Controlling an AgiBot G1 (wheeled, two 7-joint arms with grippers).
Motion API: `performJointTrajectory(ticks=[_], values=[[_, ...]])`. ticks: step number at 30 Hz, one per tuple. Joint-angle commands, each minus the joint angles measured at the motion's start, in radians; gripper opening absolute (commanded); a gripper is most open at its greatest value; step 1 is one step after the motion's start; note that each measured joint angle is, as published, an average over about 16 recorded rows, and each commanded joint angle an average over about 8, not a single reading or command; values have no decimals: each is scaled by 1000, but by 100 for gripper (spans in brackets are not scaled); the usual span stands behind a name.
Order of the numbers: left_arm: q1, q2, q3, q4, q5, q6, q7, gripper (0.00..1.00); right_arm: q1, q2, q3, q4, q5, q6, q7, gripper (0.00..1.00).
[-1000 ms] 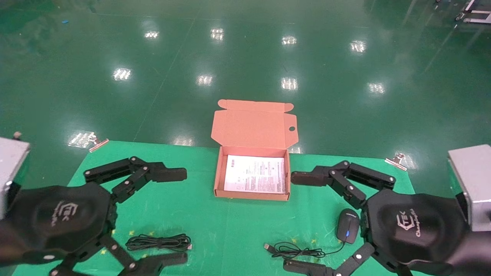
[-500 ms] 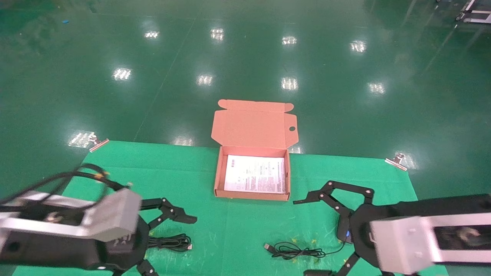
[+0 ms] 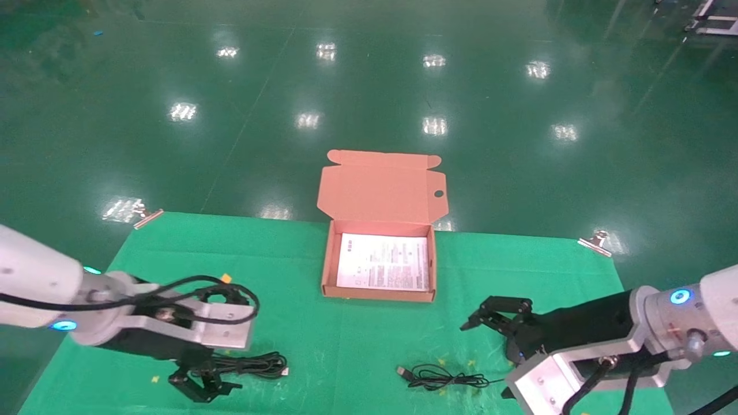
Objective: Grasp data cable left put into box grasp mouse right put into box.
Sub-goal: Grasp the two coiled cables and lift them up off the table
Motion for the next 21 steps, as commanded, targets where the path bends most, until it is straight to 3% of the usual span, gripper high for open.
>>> performJointTrajectory(ticks=[1,7,13,21], values=[[-5,19,29,-1,67,-14,-3,100,-2,-17,-29,0,-54,14,-16,100],[9,70,85,11,195,-28,-69,100,-43,-61,-74,-5,-180,78,37,100],[46,97,100,71,243,-70,-123,100,-87,-99,-101,-23,-275,134,128,100],[74,139,94,243,250,-173,-78,100,-113,-155,-108,-103,-325,192,214,100]])
